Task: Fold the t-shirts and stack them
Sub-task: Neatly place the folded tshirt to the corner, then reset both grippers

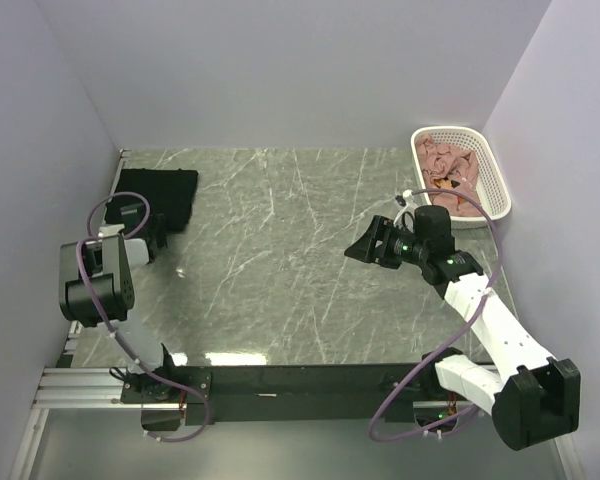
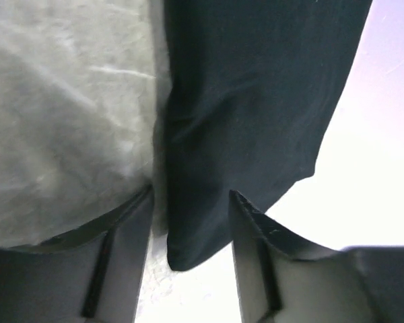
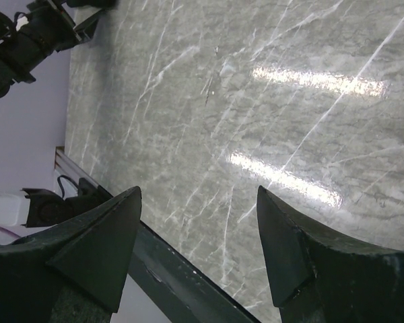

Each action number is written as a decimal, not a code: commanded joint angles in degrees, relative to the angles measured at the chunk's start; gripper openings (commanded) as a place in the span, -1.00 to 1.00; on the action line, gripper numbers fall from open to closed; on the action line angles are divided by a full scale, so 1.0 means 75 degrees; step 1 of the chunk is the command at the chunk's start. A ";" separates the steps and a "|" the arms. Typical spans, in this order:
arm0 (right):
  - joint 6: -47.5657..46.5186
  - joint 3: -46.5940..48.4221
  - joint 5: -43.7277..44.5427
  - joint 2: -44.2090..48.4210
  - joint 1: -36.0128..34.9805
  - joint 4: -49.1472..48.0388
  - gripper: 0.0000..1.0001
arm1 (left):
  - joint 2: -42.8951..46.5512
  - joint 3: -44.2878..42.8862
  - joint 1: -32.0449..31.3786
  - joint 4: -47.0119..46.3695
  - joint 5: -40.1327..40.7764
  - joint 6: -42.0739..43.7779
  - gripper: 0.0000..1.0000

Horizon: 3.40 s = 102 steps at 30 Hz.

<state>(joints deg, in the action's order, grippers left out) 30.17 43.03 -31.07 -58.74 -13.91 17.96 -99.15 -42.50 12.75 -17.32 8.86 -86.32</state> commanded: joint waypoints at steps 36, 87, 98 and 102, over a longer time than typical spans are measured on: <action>-0.0355 0.0966 0.0615 -0.0442 0.0050 0.0922 0.50 | -0.3842 -0.5008 0.0503 0.0820 -0.0596 0.0974 -0.65; -0.0906 0.1307 0.5889 0.5733 0.0050 0.3571 0.87 | 0.8813 -0.3955 -0.1653 0.9984 0.0948 0.6881 0.99; -0.1000 0.1001 0.5865 0.6262 0.0050 0.3184 0.87 | 0.9892 -0.3017 -0.2673 1.0068 0.2229 0.6834 0.99; -0.1000 0.0990 0.5818 0.6226 0.0050 0.3184 0.88 | 0.9951 -0.2667 -0.2685 0.9775 0.2100 0.6846 0.99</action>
<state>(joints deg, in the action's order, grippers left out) 23.27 50.35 11.60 -11.14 -13.82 44.25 -24.97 -64.29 -7.11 58.15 23.40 -36.34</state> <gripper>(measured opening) 0.938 0.994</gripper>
